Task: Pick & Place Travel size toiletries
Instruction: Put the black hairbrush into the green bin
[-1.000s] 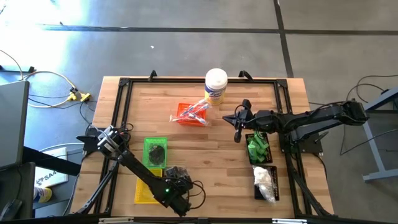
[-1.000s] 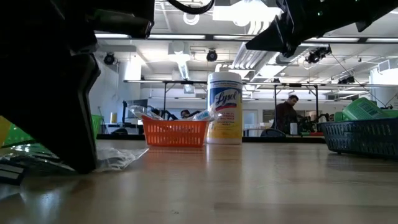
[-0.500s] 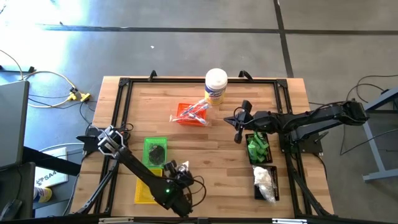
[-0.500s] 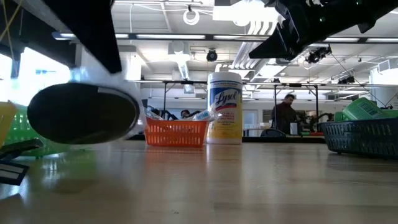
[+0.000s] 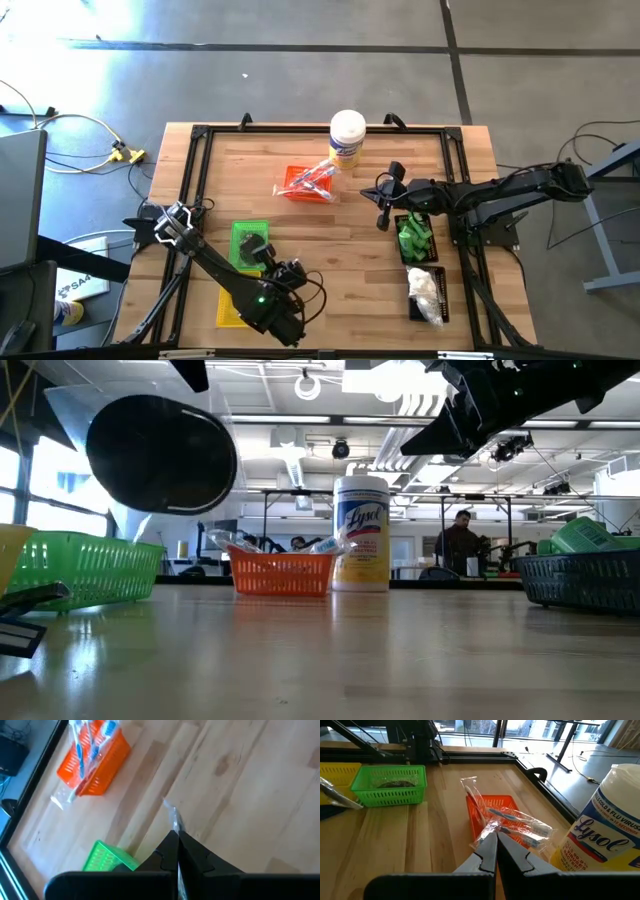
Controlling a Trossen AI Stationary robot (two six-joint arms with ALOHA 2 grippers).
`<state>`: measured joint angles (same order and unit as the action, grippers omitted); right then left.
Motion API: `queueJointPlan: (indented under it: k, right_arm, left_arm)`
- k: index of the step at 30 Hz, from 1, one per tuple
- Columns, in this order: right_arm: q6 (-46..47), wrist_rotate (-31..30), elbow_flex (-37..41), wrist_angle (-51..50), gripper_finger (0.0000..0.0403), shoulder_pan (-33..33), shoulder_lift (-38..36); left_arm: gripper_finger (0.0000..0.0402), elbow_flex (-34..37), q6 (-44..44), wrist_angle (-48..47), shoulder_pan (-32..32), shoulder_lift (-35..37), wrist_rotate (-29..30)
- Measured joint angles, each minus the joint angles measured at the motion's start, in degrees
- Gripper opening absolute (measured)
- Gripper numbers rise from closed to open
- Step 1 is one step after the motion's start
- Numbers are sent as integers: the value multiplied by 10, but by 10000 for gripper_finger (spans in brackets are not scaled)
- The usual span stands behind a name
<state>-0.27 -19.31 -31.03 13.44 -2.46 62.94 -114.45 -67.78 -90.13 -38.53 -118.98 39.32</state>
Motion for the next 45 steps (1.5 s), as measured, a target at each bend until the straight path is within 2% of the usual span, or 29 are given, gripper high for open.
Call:
queueJointPlan:
  k: [6,19,22,24,28,36,38,45]
  right_arm:
    - [0,0,0,-1,3,0,0]
    - [0,0,0,0,3,0,0]
    - [0,0,0,0,3,0,0]
    - [0,0,0,0,3,0,0]
    - [0,0,0,0,3,0,0]
    - [0,4,0,-7,3,0,0]
    - [-1,4,0,-19,3,0,0]
    - [-1,4,0,-57,3,0,0]
  left_arm:
    - [0,9,17,1,3,24,25]
    - [0,9,76,1,7,51,31]
    - [0,9,76,9,7,52,48]
    - [0,19,92,62,7,53,51]
    - [0,62,185,213,16,53,38]
    - [0,119,342,418,54,53,0]
    - [0,124,376,440,67,53,-16]
    - [0,126,429,408,101,60,-45]
